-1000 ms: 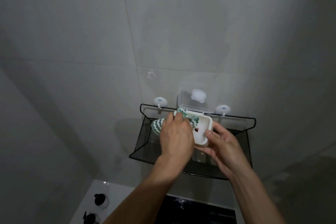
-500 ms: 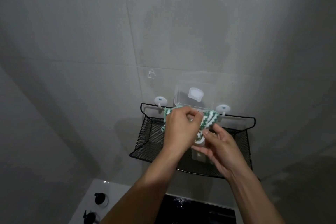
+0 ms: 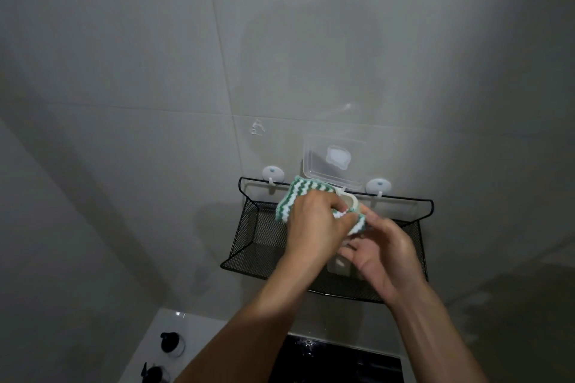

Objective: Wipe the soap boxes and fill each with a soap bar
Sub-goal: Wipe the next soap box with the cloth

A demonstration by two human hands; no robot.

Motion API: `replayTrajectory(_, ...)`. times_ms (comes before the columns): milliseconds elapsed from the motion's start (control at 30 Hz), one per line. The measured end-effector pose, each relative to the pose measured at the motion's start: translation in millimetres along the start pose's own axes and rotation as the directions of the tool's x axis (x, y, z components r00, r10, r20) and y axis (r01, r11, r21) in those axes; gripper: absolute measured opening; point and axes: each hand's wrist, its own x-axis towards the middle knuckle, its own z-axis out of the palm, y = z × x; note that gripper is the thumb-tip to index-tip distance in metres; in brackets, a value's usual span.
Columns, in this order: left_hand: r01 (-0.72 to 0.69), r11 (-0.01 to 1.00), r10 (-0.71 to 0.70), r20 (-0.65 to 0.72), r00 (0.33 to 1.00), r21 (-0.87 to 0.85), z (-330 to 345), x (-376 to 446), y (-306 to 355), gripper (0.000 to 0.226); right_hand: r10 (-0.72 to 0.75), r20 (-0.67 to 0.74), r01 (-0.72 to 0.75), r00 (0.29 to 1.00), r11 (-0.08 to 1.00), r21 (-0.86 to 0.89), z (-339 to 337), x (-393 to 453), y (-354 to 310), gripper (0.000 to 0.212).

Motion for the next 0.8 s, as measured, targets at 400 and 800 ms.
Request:
replayTrajectory(400, -0.418, 0.884, 0.356, 0.277, 0.892, 0.209, -13.6, -12.6, -19.7, 0.029, -0.015, -0.161, -0.017, 0.987, 0.981, -0.194, -11.3, 2.2, -9.0, 0.026)
replayTrajectory(800, -0.548, 0.752, 0.43, 0.359, 0.828, 0.365, -34.2, -6.9, -40.2, 0.025, 0.008, -0.215, -0.064, 0.976, 0.966, -0.252, -17.5, 2.4, -12.1, 0.023)
